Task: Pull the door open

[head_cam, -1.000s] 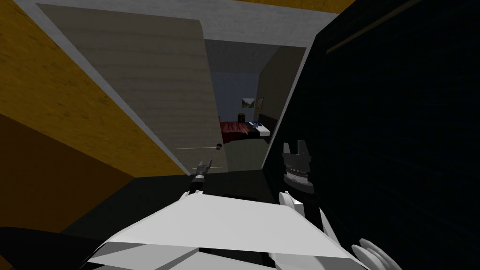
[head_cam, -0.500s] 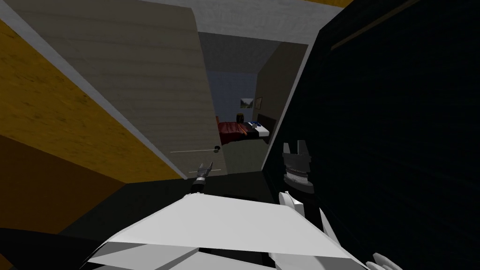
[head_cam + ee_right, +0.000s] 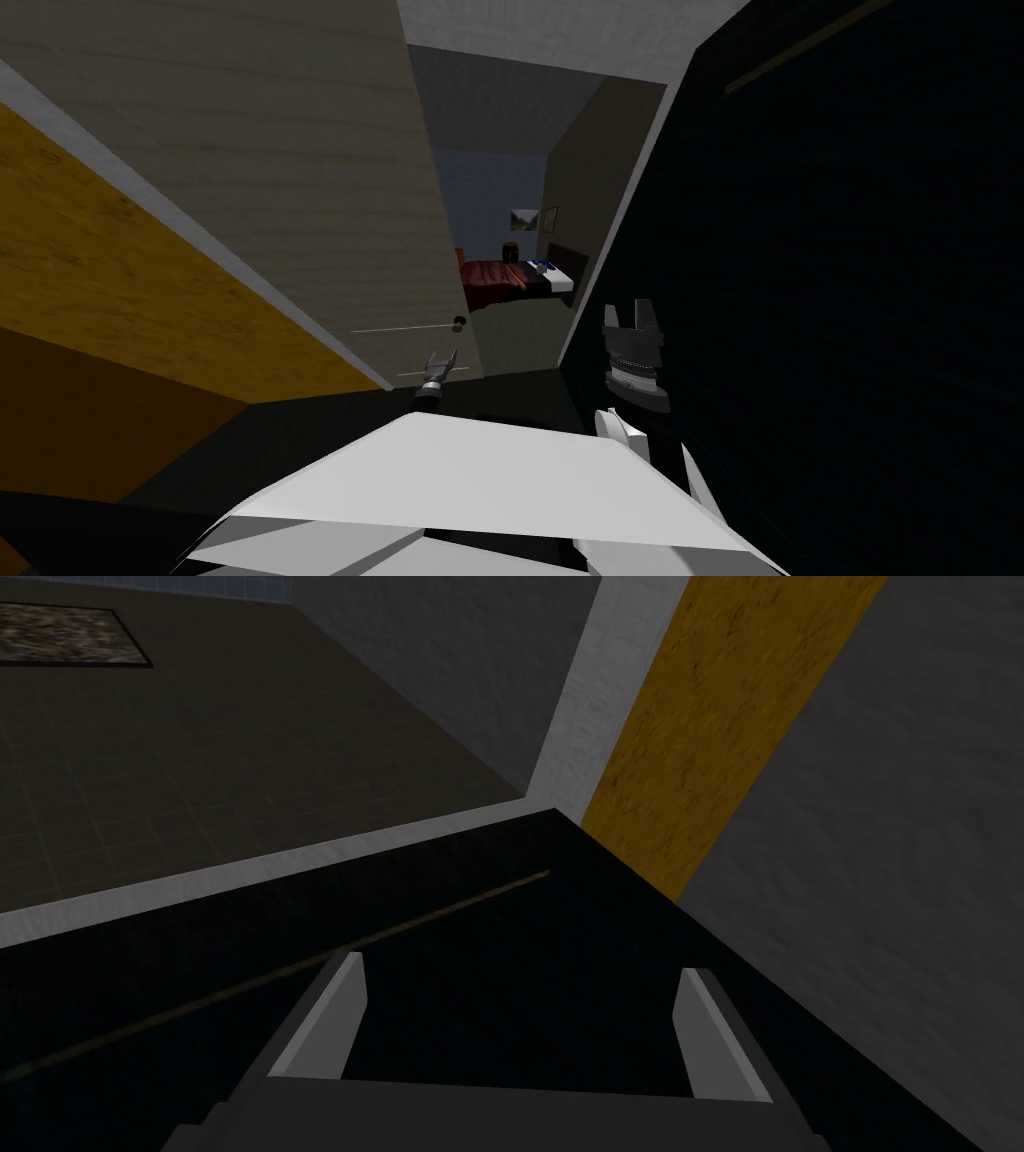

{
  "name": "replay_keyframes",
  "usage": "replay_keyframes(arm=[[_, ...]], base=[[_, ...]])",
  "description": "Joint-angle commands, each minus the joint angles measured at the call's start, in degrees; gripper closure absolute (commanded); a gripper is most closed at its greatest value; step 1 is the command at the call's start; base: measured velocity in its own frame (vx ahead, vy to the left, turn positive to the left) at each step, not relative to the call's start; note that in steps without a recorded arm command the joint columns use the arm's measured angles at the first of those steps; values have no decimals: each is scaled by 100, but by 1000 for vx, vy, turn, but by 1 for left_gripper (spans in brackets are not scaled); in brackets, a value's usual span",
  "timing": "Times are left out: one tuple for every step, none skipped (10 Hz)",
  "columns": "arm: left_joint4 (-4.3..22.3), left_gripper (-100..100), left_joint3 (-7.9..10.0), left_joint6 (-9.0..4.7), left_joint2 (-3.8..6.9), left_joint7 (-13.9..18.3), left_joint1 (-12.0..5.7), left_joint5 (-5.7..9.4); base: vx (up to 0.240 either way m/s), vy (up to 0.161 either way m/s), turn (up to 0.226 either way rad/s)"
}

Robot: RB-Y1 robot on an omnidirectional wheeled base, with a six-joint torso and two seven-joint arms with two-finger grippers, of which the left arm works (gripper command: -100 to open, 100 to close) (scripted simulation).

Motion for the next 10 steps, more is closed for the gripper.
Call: replay_keyframes(arm=[[170, -100, 38, -56, -47, -175, -29, -48], [48, -100, 13, -5, -41, -94, 7, -35], [129, -100, 74, -62, 91, -73, 20, 2], [171, -100, 108, -93, 152, -50, 28, 26], [218, -100, 147, -128, 212, -23, 36, 52], [243, -100, 167, -146, 241, -10, 40, 66], [294, -100, 208, -184, 293, 19, 50, 94], [345, -100, 249, -221, 337, 47, 59, 122], [393, -100, 288, -257, 373, 73, 67, 149], [437, -100, 323, -289, 401, 98, 75, 173]], base=[[93, 20, -62], [40, 8, -12], [112, -15, -82], [166, -12, -96], [176, 21, -68], [177, 24, -60], [179, 1, -83], [199, 3, -76], [194, 6, -76], [167, 7, -82]])
